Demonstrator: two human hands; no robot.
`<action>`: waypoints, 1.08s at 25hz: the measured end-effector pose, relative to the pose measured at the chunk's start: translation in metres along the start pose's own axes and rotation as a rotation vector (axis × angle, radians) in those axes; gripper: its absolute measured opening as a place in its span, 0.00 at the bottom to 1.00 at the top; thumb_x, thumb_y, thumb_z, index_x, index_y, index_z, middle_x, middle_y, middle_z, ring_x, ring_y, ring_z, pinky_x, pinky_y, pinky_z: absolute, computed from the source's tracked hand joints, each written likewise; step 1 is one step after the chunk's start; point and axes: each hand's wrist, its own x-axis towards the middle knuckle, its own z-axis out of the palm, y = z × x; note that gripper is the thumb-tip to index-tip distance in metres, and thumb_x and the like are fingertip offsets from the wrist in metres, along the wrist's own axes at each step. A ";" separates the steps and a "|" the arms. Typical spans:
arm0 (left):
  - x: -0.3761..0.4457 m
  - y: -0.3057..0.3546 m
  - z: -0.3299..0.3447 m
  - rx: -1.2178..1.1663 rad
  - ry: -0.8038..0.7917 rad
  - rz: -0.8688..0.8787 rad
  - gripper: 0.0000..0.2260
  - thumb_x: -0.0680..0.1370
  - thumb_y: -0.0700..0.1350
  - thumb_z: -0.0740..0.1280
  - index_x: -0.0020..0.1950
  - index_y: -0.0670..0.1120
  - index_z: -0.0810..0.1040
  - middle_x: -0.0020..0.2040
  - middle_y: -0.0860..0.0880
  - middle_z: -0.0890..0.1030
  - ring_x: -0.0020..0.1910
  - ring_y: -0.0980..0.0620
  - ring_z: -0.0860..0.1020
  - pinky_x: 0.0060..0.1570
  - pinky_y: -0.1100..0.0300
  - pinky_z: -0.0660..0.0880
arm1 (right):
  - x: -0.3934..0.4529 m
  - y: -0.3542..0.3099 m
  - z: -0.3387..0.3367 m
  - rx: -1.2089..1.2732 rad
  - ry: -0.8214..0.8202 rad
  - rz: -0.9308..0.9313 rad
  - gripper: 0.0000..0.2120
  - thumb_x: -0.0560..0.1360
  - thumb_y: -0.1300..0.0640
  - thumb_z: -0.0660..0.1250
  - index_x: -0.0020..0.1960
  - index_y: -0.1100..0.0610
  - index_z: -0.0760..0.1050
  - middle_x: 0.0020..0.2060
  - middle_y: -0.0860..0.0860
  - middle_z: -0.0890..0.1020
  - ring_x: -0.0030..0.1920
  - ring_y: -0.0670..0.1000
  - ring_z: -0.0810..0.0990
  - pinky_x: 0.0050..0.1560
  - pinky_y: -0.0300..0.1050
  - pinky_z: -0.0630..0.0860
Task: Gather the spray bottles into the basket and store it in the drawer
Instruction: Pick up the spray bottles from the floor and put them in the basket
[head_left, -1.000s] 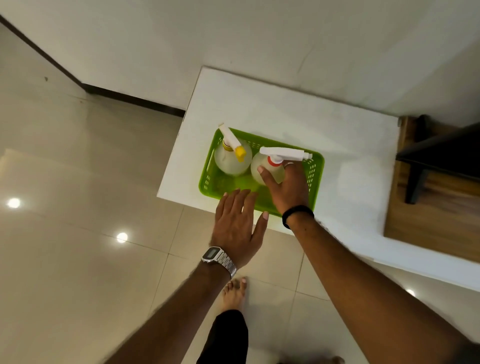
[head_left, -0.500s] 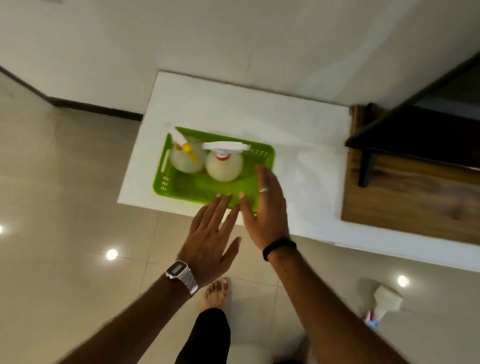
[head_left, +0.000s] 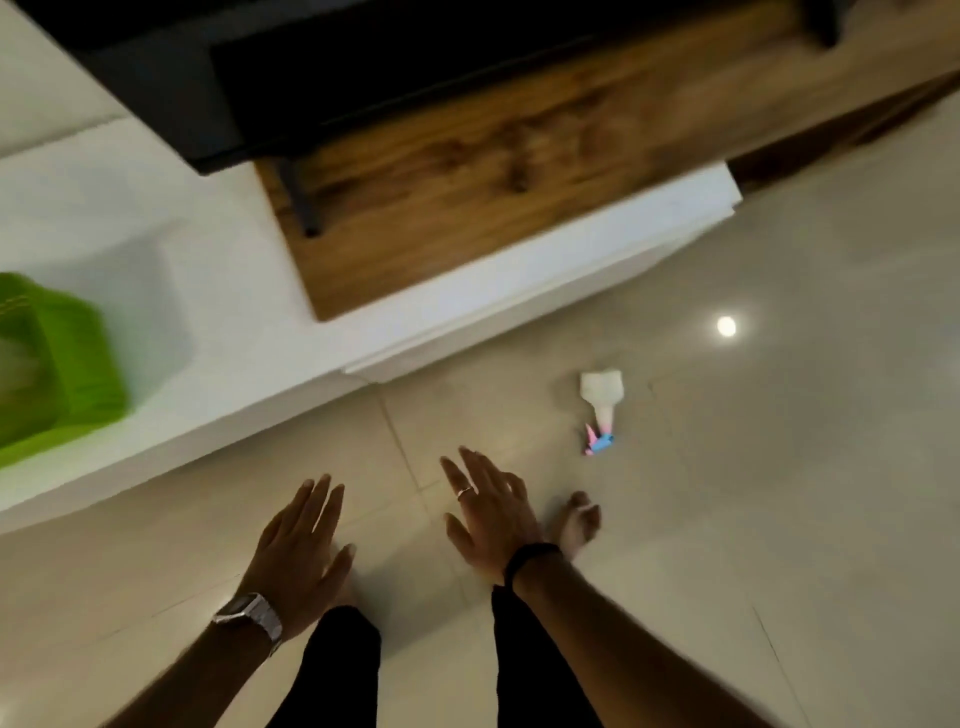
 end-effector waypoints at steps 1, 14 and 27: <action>0.022 0.028 0.000 0.017 -0.038 0.013 0.43 0.76 0.69 0.40 0.81 0.42 0.58 0.82 0.44 0.54 0.82 0.41 0.55 0.76 0.45 0.62 | -0.008 0.037 -0.001 0.009 -0.012 0.064 0.34 0.81 0.46 0.57 0.82 0.49 0.47 0.82 0.53 0.51 0.81 0.55 0.52 0.75 0.58 0.58; 0.390 0.361 0.106 0.708 -0.203 0.589 0.34 0.80 0.57 0.62 0.81 0.45 0.53 0.80 0.42 0.62 0.74 0.39 0.68 0.63 0.44 0.73 | 0.051 0.368 0.068 0.338 0.140 0.473 0.33 0.80 0.48 0.60 0.81 0.54 0.53 0.80 0.55 0.58 0.78 0.56 0.58 0.73 0.60 0.63; 0.470 0.382 0.161 1.102 -0.247 0.609 0.42 0.73 0.50 0.74 0.79 0.44 0.54 0.75 0.41 0.65 0.72 0.39 0.67 0.65 0.47 0.71 | 0.080 0.375 0.125 0.729 0.100 0.557 0.25 0.83 0.47 0.56 0.75 0.59 0.66 0.71 0.57 0.73 0.70 0.59 0.71 0.68 0.52 0.69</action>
